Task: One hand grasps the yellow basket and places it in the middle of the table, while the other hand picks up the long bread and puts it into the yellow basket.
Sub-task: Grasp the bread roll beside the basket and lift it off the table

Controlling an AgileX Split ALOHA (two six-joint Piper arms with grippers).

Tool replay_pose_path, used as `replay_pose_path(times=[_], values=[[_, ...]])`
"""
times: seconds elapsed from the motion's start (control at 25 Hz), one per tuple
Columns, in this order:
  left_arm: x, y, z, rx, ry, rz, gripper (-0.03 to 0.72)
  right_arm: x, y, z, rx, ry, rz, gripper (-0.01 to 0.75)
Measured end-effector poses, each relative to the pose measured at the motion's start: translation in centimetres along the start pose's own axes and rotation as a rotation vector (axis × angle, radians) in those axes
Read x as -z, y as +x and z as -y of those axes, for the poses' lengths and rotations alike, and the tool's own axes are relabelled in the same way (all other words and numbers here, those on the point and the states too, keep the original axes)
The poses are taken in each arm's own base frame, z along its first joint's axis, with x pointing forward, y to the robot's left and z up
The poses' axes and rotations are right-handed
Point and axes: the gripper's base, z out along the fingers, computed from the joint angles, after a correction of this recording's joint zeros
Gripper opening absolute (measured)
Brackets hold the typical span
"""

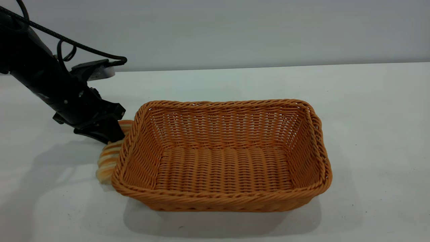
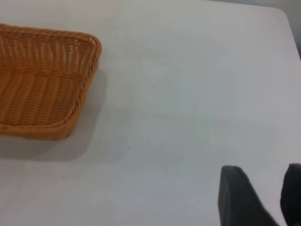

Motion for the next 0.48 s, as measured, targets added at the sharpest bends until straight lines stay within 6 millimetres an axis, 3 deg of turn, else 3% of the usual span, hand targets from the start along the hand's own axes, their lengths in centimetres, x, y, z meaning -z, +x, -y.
replay_pose_path(times=[0.12, 0.32, 0.48], values=[[0.0, 0.0, 0.0, -0.003, 0.003, -0.002, 0.042, 0.0, 0.0, 0.0, 0.001, 0.000, 0.000, 0.266], [0.3, -0.1, 0.2, -0.014, 0.006, 0.001, 0.042, 0.0, 0.0, 0.0, 0.001, 0.000, 0.000, 0.266], [2.4, -0.8, 0.8, -0.059, -0.004, 0.026, 0.042, 0.0, 0.0, 0.0, 0.000, 0.000, 0.000, 0.266]])
